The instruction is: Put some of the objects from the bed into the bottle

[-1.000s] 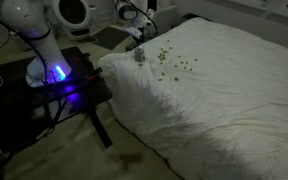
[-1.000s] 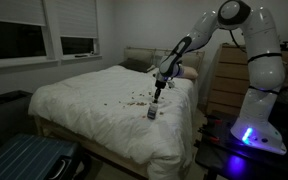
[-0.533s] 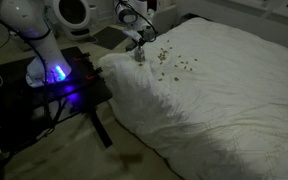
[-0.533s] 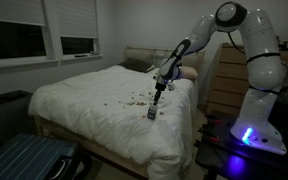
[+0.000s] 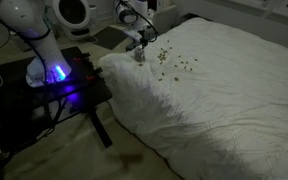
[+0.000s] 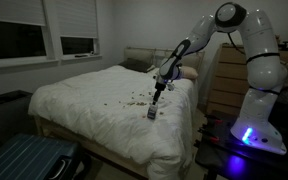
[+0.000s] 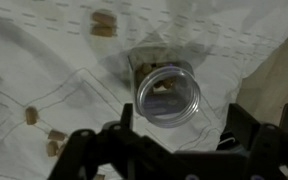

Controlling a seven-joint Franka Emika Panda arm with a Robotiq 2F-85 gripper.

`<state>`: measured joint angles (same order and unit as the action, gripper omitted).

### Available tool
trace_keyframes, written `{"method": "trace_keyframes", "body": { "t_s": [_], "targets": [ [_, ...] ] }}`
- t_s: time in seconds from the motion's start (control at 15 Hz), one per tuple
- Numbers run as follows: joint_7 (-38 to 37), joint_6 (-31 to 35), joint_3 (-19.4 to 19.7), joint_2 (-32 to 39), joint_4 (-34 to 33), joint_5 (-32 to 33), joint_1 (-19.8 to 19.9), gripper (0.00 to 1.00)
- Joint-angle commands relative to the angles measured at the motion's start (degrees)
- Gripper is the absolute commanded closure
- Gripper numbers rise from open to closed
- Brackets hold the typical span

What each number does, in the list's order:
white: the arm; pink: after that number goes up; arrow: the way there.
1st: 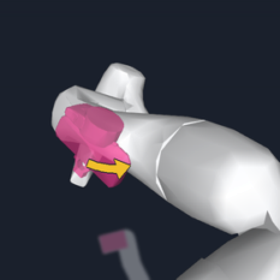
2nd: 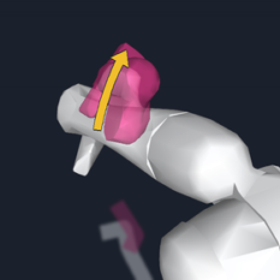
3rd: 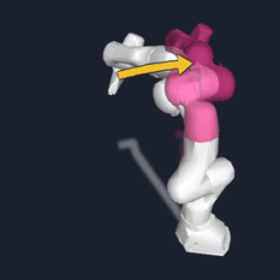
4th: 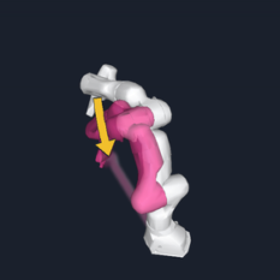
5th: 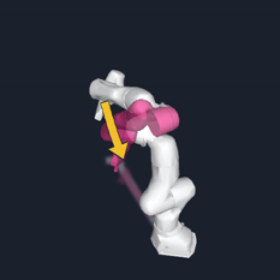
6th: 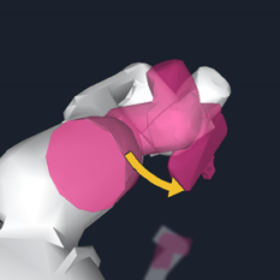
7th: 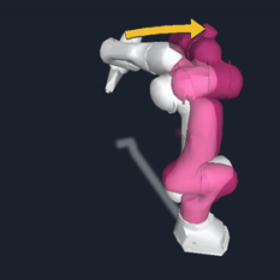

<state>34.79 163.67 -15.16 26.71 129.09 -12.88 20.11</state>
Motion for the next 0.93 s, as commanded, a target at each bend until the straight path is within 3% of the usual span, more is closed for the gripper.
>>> {"method": "trace_keyframes", "body": {
  "t_s": [0.0,0.2,0.73,0.8,0.87],
  "targets": [
    [1.0,-3.0,-2.6,-3.7,-0.4,-1.4,2.4,0.0],
    [-0.8,-4.2,-0.8,-6.4,-0.4,-0.8,1.1,0.0],
    [-15.7,-7.4,15.0,-17.2,2.4,11.0,-7.7,0.0],
    [-11.2,-5.8,12.9,-12.8,-0.2,7.6,-6.6,0.0],
    [-12.8,-6.1,14.5,-14.0,0.1,9.0,-7.4,0.0]
  ]
}}
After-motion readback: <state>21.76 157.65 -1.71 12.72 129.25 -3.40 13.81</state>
